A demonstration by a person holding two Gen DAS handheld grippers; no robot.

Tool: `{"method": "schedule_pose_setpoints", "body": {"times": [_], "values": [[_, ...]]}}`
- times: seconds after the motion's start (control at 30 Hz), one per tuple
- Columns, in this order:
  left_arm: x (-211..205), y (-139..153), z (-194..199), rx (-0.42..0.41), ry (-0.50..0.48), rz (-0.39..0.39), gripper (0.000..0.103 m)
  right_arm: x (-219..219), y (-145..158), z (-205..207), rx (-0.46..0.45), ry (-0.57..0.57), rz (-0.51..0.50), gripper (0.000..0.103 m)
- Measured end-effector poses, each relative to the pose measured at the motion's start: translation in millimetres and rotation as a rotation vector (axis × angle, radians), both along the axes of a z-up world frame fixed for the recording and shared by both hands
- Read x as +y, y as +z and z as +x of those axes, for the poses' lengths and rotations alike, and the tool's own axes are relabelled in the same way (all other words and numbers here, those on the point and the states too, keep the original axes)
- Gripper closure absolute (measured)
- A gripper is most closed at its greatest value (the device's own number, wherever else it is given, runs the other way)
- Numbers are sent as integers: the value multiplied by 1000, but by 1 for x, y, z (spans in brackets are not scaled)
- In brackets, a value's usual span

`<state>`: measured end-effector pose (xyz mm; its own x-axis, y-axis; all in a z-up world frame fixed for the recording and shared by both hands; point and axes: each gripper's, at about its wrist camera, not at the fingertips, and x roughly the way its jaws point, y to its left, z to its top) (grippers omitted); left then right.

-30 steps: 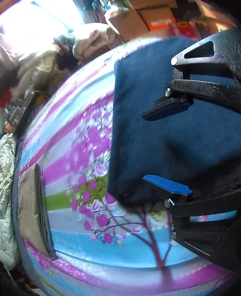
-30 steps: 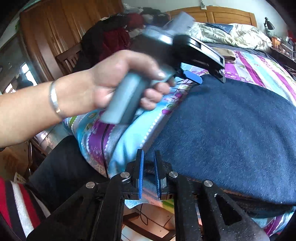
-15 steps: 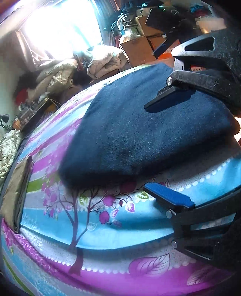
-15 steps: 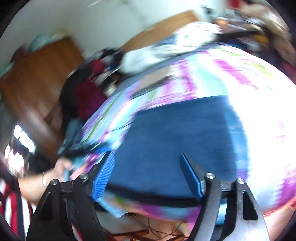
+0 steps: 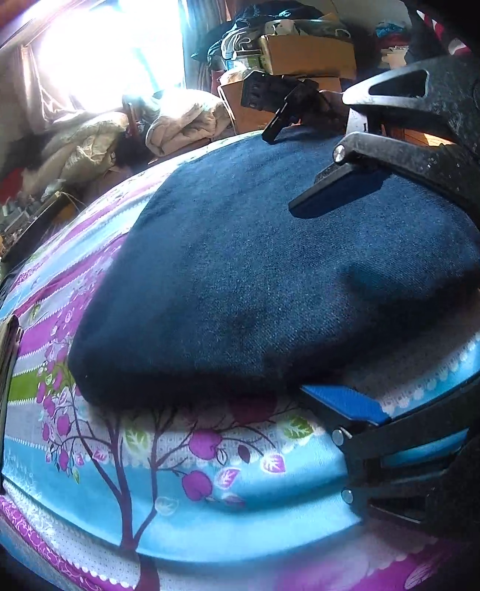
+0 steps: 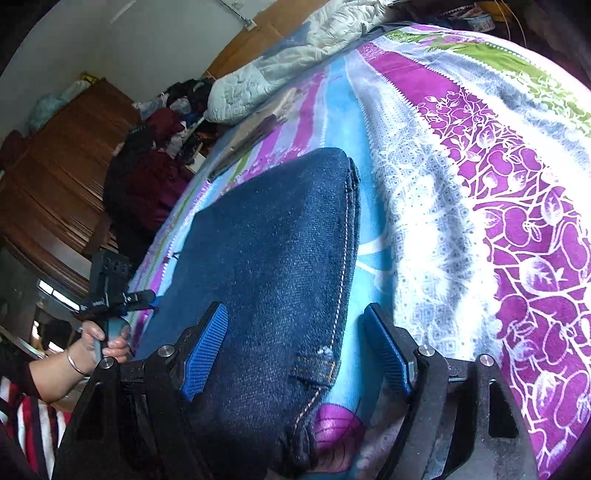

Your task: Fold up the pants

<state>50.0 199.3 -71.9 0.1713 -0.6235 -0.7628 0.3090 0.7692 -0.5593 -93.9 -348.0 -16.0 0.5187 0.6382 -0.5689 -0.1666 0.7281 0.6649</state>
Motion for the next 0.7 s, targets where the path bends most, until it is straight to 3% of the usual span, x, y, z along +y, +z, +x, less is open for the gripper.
{"method": "schedule_pose_setpoints", "body": {"times": [0.07, 0.17, 0.23, 0.33, 0.4, 0.47, 0.53, 0.63, 0.7], "values": [[-4, -1, -2, -8, -11, -6, 3, 8, 5, 3, -16, 51, 56, 23], [-17, 2, -7, -39, -37, 57, 1, 33, 9, 9, -22, 126, -27, 22], [-25, 3, -10, -60, -68, 99, 1, 23, 7, 9, -18, 149, 45, 25], [-17, 4, -7, -48, -65, 70, 3, -5, -13, 14, 21, 86, 163, 58], [-8, 4, -4, -30, -14, 16, 12, -4, -15, 20, 0, 68, 242, 56], [-4, 2, -4, -21, 38, -26, 24, 10, -13, 23, -17, 87, 213, 54], [-4, 2, -10, -55, 57, -4, 35, 18, -13, 22, -32, 101, 187, 54], [2, 2, -17, -121, 56, 58, 62, 24, -10, 16, -62, 68, 152, 61], [12, 4, -15, -122, 63, 7, 77, 29, -4, 6, -92, 24, 123, 64]]}}
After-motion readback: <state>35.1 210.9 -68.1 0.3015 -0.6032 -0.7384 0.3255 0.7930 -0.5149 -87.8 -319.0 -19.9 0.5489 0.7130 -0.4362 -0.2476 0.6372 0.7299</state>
